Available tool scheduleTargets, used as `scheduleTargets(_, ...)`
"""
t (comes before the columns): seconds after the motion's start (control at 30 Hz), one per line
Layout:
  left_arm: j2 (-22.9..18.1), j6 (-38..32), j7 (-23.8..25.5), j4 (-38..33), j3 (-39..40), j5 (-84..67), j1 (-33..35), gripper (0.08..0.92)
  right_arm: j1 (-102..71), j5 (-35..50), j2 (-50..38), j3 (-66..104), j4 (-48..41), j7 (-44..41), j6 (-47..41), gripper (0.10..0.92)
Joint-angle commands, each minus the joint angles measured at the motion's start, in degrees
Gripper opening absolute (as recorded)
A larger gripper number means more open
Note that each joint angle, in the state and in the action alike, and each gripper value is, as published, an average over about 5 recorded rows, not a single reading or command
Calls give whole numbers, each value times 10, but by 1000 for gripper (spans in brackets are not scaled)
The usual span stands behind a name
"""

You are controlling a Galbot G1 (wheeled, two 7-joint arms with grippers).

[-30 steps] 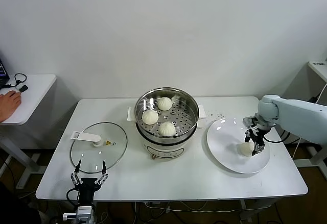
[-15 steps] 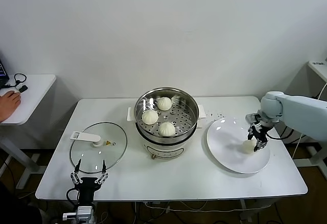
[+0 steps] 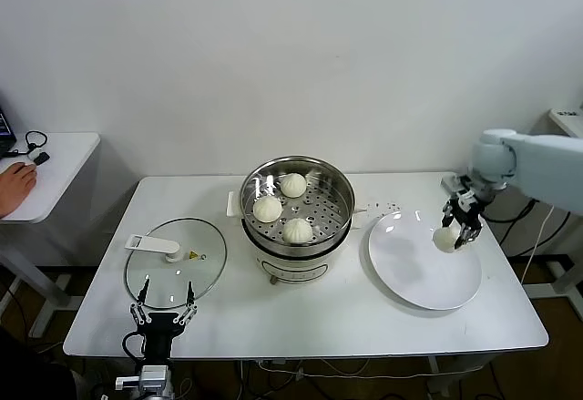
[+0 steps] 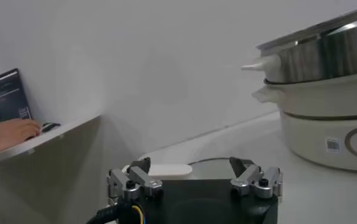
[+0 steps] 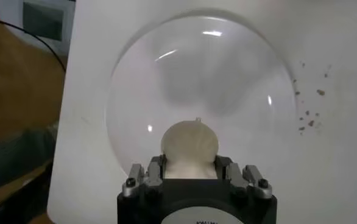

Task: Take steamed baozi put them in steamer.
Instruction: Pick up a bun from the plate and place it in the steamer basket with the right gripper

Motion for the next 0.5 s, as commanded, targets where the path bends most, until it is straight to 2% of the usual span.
scheduleTargets(0.03, -8, 1, 3, 3, 11, 4, -7, 823, 269, 89, 69, -170, 99, -17, 3, 551)
scheduleTargets(0.2, -6, 3, 4, -4, 17, 4, -10, 823, 309, 135, 107, -180, 125, -15, -11, 551)
scheduleTargets(0.5, 4, 2, 4, -10, 14, 1, -6, 823, 314, 275, 168, -141, 147, 6, -68, 553)
